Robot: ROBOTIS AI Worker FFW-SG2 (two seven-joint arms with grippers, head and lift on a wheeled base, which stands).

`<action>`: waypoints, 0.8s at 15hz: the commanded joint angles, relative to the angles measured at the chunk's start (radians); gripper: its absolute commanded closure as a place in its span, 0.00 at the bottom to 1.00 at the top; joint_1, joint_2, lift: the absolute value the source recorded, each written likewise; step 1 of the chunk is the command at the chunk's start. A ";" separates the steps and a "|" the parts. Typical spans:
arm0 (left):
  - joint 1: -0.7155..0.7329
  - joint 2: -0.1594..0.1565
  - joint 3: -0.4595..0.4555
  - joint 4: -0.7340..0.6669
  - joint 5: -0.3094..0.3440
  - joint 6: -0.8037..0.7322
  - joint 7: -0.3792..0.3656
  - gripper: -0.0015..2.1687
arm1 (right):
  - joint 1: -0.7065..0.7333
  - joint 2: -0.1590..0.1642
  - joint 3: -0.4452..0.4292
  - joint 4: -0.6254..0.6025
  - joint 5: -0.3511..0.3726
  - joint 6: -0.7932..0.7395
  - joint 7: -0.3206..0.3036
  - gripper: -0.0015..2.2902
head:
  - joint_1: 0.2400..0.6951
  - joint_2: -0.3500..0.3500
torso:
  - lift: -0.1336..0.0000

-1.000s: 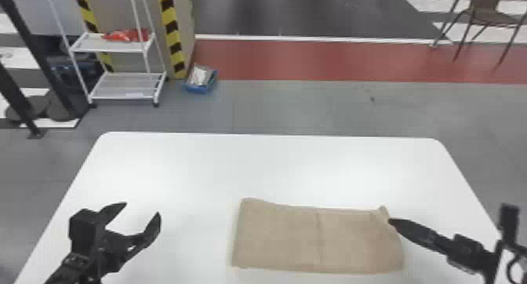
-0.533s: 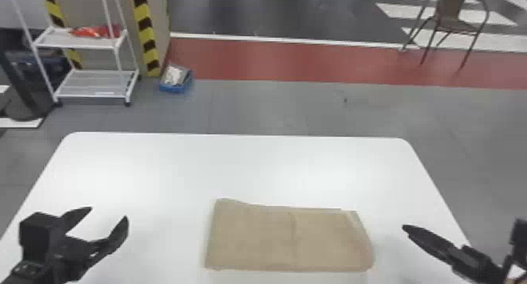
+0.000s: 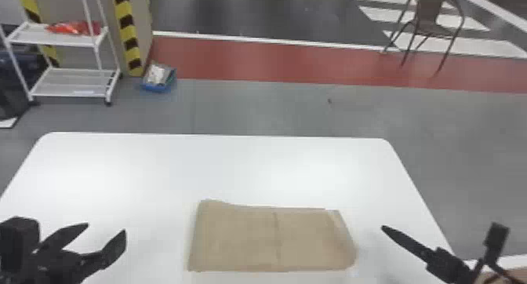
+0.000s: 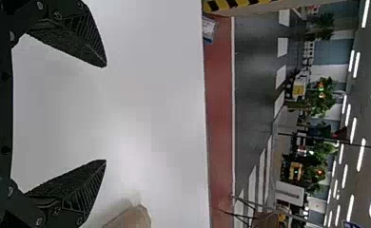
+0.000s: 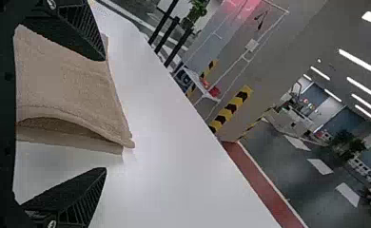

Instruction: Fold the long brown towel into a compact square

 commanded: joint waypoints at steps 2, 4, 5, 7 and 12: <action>0.022 0.002 0.006 -0.100 0.108 0.215 0.008 0.06 | 0.026 0.049 -0.056 -0.006 -0.018 -0.249 0.000 0.03 | 1.00 0.19 | 1.00; 0.023 -0.001 0.001 -0.142 0.131 0.328 0.015 0.06 | 0.041 0.083 -0.096 -0.018 -0.022 -0.427 0.000 0.03 | 1.00 0.15 | 1.00; 0.016 -0.006 -0.007 -0.142 0.133 0.371 0.019 0.06 | 0.041 0.089 -0.105 -0.018 -0.022 -0.470 -0.003 0.03 | 1.00 0.12 | 1.00; -0.026 -0.011 -0.042 -0.133 0.130 0.417 0.045 0.06 | 0.066 0.091 -0.117 -0.027 -0.003 -0.574 -0.038 0.03 | 1.00 0.05 | 1.00; -0.109 -0.044 -0.201 -0.041 0.050 0.393 0.101 0.09 | 0.129 0.085 -0.154 -0.018 0.007 -0.786 -0.081 0.03 | 1.00 0.00 | 1.00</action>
